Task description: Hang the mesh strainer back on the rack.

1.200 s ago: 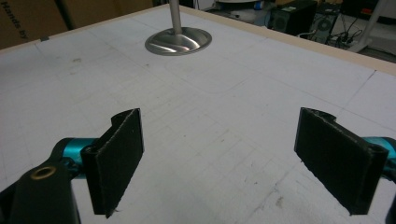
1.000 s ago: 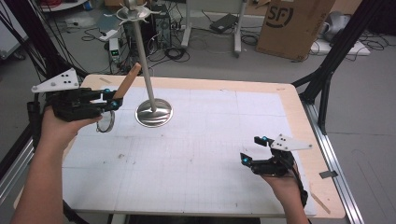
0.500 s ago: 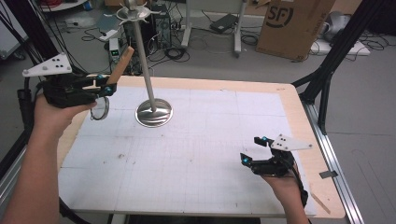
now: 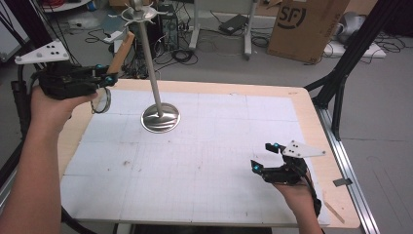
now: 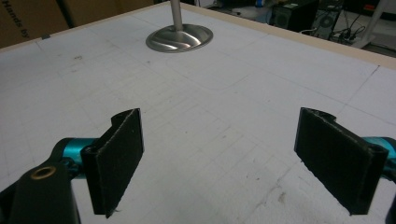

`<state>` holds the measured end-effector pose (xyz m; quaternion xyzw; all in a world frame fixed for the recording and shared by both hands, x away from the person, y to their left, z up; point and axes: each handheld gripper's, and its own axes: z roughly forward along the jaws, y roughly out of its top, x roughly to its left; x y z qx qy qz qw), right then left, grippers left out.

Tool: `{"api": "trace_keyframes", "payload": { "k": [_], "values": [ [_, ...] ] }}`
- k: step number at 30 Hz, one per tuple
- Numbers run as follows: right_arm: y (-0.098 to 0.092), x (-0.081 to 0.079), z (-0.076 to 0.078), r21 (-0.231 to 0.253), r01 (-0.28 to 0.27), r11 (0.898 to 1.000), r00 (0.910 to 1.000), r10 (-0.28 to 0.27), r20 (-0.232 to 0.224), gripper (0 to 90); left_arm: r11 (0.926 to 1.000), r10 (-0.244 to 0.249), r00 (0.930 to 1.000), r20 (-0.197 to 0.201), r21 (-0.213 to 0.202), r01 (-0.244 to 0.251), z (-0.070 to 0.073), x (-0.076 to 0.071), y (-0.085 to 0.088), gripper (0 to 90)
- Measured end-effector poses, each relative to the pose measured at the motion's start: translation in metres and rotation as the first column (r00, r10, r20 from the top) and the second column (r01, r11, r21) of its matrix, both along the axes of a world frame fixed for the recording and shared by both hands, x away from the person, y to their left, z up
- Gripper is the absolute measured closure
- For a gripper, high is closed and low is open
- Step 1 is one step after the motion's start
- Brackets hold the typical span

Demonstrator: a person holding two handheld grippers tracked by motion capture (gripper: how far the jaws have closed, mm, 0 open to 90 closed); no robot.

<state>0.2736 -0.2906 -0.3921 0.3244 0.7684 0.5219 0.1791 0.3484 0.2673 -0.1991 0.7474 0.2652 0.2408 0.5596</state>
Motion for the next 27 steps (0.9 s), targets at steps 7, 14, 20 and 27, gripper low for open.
{"api": "trace_keyframes", "payload": {
  "k": [7, 14, 20, 27],
  "values": [
    [0.000, 0.000, 0.000, 0.001, 0.002, 1.000, 1.0000, -0.002, -0.001, 14.7, 0.9994, 0.031, 0.9995, 0.009, -0.013, -0.031, 0.007, 0.003, 0.004, 68.8],
    [0.000, 0.000, 0.000, -0.002, 0.000, 1.000, 1.0000, 0.000, -0.002, 14.8, 0.9990, 0.040, 0.9991, 0.013, -0.020, -0.040, 0.014, 0.008, 0.003, 68.8],
    [-0.001, -0.001, 0.000, 0.002, 0.002, 1.000, 1.0000, -0.002, 0.001, 14.8, 0.9978, 0.054, 0.9985, 0.008, -0.041, -0.053, 0.013, 0.012, 0.004, 68.8],
    [-0.002, -0.001, 0.001, 0.007, 0.003, 1.000, 1.0000, -0.003, 0.004, 14.8, 0.9958, 0.068, 0.9976, 0.008, -0.062, -0.068, 0.013, 0.014, 0.005, 68.8]
  ]
}}
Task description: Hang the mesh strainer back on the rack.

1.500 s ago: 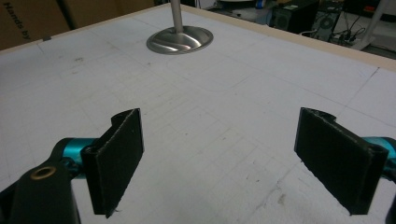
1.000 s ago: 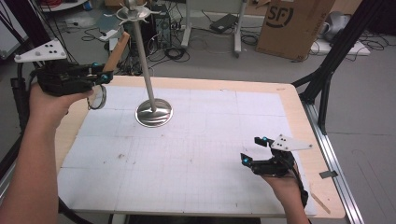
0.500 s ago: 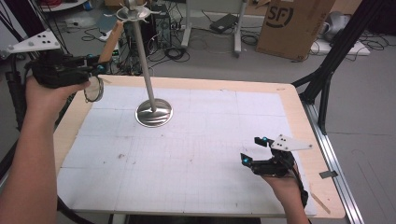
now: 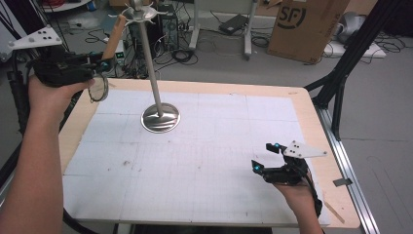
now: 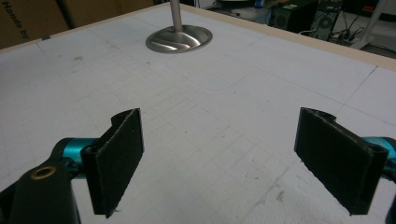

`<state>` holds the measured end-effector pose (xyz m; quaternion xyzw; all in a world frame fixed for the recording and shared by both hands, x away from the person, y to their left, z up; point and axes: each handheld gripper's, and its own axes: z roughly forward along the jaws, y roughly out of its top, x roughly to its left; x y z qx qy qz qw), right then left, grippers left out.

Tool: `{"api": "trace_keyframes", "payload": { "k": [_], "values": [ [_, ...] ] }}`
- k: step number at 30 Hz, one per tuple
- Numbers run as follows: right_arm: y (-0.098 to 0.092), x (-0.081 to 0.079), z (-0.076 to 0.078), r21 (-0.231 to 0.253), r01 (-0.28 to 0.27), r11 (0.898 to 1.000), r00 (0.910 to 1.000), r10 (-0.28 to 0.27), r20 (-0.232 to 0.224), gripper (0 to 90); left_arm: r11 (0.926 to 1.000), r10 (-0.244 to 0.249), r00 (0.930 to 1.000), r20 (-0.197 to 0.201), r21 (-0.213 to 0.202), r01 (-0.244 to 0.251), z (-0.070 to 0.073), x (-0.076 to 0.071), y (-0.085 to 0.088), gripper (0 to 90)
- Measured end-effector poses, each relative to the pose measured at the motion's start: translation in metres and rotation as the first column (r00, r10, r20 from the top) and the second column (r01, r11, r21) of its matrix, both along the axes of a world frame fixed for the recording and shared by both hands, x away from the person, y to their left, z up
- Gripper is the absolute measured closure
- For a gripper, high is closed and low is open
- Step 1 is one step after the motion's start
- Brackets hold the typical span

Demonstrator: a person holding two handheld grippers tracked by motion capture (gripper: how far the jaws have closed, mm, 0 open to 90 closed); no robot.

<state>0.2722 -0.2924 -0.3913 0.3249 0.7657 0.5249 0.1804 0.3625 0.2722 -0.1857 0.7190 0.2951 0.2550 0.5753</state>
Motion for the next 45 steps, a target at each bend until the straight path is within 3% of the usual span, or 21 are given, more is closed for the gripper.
{"api": "trace_keyframes", "payload": {
  "k": [4, 15, 21, 25, 43, 45],
  "values": [
    [0.000, -0.001, 0.001, 0.002, 0.002, 1.000, 1.0000, -0.002, -0.003, 14.8, 0.9994, 0.009, 0.9998, -0.020, 0.033, -0.008, -0.003, 0.004, -0.002, 68.8],
    [0.000, -0.001, 0.000, 0.000, 0.003, 1.000, 1.0000, -0.003, -0.001, 14.8, 0.9981, 0.014, 0.9984, -0.054, 0.061, -0.011, -0.012, 0.020, -0.013, 68.8],
    [-0.002, 0.000, 0.000, 0.000, 0.005, 1.000, 1.0000, -0.005, -0.005, 14.8, 0.9970, 0.026, 0.9980, -0.057, 0.074, -0.022, -0.016, 0.027, -0.021, 68.9],
    [-0.002, 0.000, -0.001, 0.000, 0.005, 1.000, 1.0000, -0.005, -0.002, 14.8, 0.9937, 0.047, 0.9971, -0.059, 0.104, -0.041, -0.019, 0.031, -0.027, 68.8],
    [-0.003, 0.001, -0.002, 0.003, 0.004, 1.000, 1.0000, -0.004, -0.005, 14.7, 0.9900, 0.062, 0.9955, -0.072, 0.131, -0.052, -0.022, 0.048, -0.046, 68.3],
    [-0.004, 0.000, -0.001, 0.004, 0.008, 1.000, 0.9999, -0.008, -0.008, 14.8, 0.9908, 0.058, 0.9961, -0.066, 0.126, -0.049, -0.022, 0.048, -0.047, 64.3]
  ]
}}
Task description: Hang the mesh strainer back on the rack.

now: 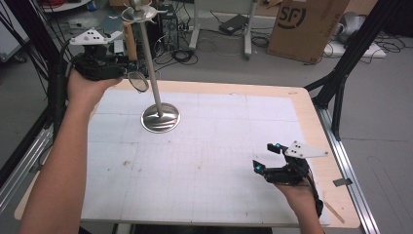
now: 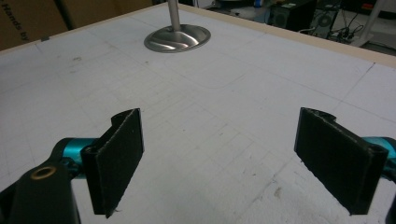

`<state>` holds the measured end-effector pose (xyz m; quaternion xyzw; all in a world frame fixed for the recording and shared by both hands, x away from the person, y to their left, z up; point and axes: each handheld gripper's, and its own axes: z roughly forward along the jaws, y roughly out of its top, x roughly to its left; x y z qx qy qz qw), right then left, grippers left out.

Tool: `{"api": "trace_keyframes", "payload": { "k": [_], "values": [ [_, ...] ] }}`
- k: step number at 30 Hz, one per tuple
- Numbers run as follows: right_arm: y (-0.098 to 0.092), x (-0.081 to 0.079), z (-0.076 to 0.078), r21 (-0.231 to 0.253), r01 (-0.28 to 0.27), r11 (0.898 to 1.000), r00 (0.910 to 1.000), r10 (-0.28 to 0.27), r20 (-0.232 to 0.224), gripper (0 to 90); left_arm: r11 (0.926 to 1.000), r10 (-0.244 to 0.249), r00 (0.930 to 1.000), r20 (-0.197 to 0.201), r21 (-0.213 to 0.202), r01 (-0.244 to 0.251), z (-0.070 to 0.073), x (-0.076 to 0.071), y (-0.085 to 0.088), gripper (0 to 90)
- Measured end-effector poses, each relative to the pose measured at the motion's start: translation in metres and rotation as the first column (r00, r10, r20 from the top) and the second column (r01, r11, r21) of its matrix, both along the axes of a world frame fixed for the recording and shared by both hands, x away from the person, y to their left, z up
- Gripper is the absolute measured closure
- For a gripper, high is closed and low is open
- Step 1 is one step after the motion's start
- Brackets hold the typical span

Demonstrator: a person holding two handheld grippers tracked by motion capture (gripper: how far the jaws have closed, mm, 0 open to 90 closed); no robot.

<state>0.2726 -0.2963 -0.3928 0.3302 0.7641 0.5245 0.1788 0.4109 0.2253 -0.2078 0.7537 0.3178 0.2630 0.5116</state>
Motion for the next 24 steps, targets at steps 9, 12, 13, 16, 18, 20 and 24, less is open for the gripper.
{"api": "trace_keyframes", "payload": {
  "k": [9, 12, 13, 16, 18, 20, 24],
  "values": [
    [0.000, -0.001, 0.000, 0.002, -0.002, 1.000, 1.0000, 0.002, 0.000, 14.8, 0.9995, -0.009, 0.9995, -0.029, -0.030, 0.008, 0.001, -0.004, 0.005, 57.2],
    [0.000, -0.001, 0.001, 0.001, -0.005, 1.000, 1.0000, 0.005, 0.001, 14.8, 0.9995, -0.013, 0.9996, -0.026, -0.031, 0.012, 0.000, -0.008, 0.007, 53.8],
    [0.001, -0.001, 0.001, 0.001, -0.005, 1.000, 1.0000, 0.005, 0.003, 14.8, 0.9995, -0.014, 0.9996, -0.026, -0.029, 0.013, -0.001, -0.009, 0.007, 53.0],
    [0.001, -0.001, 0.001, 0.001, -0.005, 1.000, 1.0000, 0.005, 0.002, 14.8, 0.9996, -0.016, 0.9996, -0.021, -0.021, 0.016, -0.004, -0.014, 0.009, 51.1],
    [0.002, -0.001, 0.000, -0.002, -0.008, 1.000, 1.0000, 0.008, 0.001, 14.8, 0.9997, -0.020, 0.9996, -0.020, -0.014, 0.020, -0.006, -0.017, 0.010, 49.9],
    [0.002, -0.001, 0.000, -0.002, -0.006, 1.000, 1.0000, 0.006, 0.000, 14.8, 0.9997, -0.025, 0.9994, -0.023, -0.004, 0.025, -0.007, -0.019, 0.012, 48.2],
    [0.004, -0.001, 0.000, -0.004, -0.008, 1.000, 1.0000, 0.008, -0.004, 14.7, 0.9991, -0.042, 0.9989, -0.021, -0.004, 0.042, -0.009, -0.027, 0.015, 45.6]
  ]
}}
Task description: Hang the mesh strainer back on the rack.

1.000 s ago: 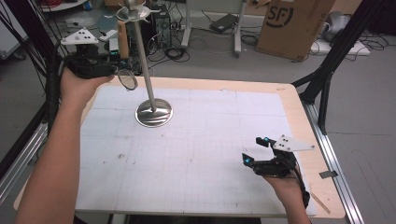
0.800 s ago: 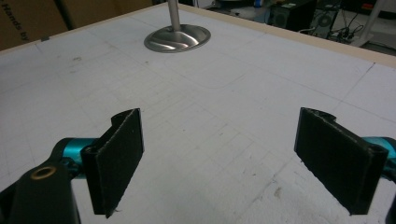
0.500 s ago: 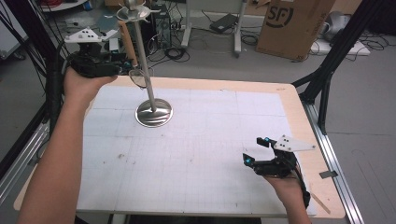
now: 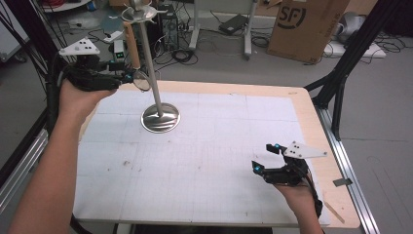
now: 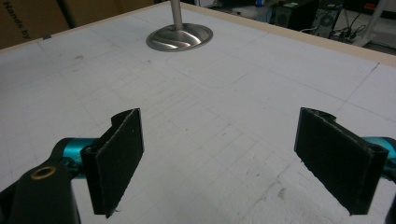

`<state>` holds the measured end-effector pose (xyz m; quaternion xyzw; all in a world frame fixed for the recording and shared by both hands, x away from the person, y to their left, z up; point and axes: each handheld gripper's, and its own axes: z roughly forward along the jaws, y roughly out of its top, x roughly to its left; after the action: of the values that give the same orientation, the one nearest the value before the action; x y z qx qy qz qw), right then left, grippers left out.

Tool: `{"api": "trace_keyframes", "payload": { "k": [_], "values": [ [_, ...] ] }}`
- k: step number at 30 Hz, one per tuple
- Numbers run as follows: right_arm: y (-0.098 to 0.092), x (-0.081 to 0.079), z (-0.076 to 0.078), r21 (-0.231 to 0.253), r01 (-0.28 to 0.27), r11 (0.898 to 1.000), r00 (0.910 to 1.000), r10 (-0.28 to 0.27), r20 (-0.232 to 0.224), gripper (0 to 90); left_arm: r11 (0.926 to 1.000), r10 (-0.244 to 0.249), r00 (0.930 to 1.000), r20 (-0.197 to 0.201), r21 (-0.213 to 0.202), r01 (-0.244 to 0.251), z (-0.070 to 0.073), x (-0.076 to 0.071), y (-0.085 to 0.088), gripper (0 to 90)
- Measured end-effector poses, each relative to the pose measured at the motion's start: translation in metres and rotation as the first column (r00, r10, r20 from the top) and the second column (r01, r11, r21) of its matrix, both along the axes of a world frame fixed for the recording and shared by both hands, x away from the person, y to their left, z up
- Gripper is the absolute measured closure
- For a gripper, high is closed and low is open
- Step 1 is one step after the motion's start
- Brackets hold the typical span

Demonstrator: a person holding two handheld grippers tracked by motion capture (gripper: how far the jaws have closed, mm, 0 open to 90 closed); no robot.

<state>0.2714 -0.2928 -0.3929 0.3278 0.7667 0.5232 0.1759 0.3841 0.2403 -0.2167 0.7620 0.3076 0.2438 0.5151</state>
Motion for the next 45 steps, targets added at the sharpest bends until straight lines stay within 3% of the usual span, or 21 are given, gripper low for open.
{"api": "trace_keyframes", "payload": {
  "k": [17, 29, 45],
  "values": [
    [0.003, 0.000, -0.001, -0.008, -0.005, 1.000, 1.0000, 0.005, -0.003, 14.8, 0.9963, -0.077, 0.9969, 0.018, -0.037, 0.078, -0.006, -0.025, -0.006, 35.2],
    [0.003, 0.000, -0.001, -0.009, -0.006, 1.000, 1.0000, 0.006, -0.003, 14.8, 0.9884, -0.134, 0.9909, -0.008, -0.073, 0.133, -0.030, -0.036, -0.016, 31.1],
    [0.001, 0.000, 0.000, -0.007, -0.003, 1.000, 1.0000, 0.003, -0.002, 14.8, 0.9808, -0.185, 0.9824, -0.025, -0.067, 0.183, -0.060, -0.044, -0.038, 28.1]
  ]
}}
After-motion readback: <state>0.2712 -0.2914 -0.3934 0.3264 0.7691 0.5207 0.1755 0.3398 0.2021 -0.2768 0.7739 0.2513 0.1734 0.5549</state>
